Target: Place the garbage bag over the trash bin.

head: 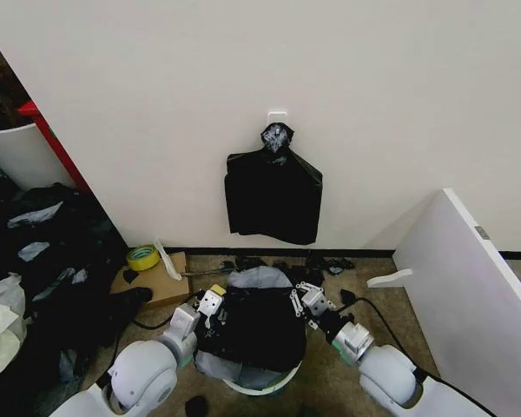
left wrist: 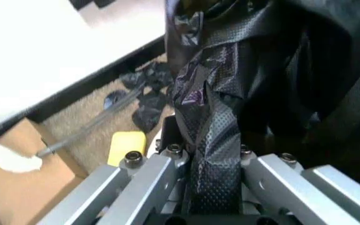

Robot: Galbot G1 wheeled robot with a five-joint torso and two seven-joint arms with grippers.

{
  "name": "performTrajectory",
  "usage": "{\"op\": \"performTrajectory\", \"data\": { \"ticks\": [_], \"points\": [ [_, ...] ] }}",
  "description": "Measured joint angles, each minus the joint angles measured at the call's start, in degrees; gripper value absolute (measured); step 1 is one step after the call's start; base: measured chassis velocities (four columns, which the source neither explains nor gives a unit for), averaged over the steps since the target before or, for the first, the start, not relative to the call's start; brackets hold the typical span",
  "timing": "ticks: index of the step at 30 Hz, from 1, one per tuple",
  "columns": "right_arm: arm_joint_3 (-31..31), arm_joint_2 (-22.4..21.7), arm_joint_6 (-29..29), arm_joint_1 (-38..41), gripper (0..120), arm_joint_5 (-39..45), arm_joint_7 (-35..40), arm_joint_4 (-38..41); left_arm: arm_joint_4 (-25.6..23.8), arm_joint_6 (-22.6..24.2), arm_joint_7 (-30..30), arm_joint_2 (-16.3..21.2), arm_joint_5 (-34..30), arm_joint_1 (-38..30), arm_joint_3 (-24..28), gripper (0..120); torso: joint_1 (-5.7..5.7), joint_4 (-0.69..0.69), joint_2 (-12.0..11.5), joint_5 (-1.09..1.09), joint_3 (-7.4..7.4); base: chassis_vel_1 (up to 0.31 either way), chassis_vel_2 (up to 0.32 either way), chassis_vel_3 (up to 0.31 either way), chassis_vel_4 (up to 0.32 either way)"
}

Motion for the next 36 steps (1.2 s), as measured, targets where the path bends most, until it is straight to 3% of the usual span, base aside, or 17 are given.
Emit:
{"op": "performTrajectory", "data": {
  "ticks": [4, 7, 9, 11, 13, 17, 25, 36],
  "points": [
    [0.15, -0.08, -2.29, 0.20, 0, 2.01, 1.39, -0.65, 0.20, -2.20, 1.40, 0.20, 1.73, 0.76, -0.75, 5, 0.00, 0.00, 0.00, 0.00, 0.00, 0.000, 0.000, 0.000, 0.000],
    [0.35, -0.16, -5.56, 0.37, 0, 4.17, 3.67, -1.58, 0.80, -6.40, 4.22, 0.72, 4.42, 1.77, -1.70, 5, 0.00, 0.00, 0.00, 0.02, 0.00, 0.000, 0.000, 0.000, 0.000],
    [0.45, -0.13, -7.96, 0.51, 0, 5.92, 5.25, -1.95, 2.17, -12.41, 7.21, 0.96, 6.78, 2.17, -2.36, 5, 0.00, 0.00, 0.00, 0.02, 0.00, 0.000, 0.000, 0.000, 0.000],
    [0.49, -0.11, -8.31, 0.52, 0, 6.28, 5.46, -2.03, 2.48, -13.54, 7.76, 0.96, 7.13, 2.21, -2.44, 5, 0.00, 0.00, 0.00, 0.02, 0.00, 0.000, 0.000, 0.000, 0.000],
    [0.62, -0.04, -9.33, 0.52, 0, 7.44, 5.91, -2.39, 3.74, -18.87, 10.06, 0.81, 8.22, 2.24, -2.75, 5, 0.00, 0.00, 0.00, 0.01, 0.00, 0.000, 0.000, 0.000, 0.000],
    [0.84, 0.16, -9.57, 0.21, 0, 8.70, 6.02, -3.68, 5.03, -23.26, 11.74, 0.02, 6.53, 1.46, -3.19, 5, 0.00, 0.00, 0.00, 0.01, 0.00, 0.000, 0.000, 0.000, 0.000],
    [1.11, 0.07, -4.93, -1.02, 0, 15.01, 1.26, -5.88, 7.37, -26.98, 13.72, -1.05, -0.69, -1.45, -4.99, 4, 0.00, 0.00, 0.00, 0.02, 0.00, 0.000, 0.000, 0.000, 0.000],
    [0.15, 1.50, 6.60, -2.70, 0, 14.67, -9.65, -9.42, 9.39, -25.66, 14.36, -3.65, -9.40, -5.68, -6.13, 4, 0.00, 0.00, 0.00, 0.03, 0.00, 0.000, 0.000, 0.000, 0.000]
  ]
}}
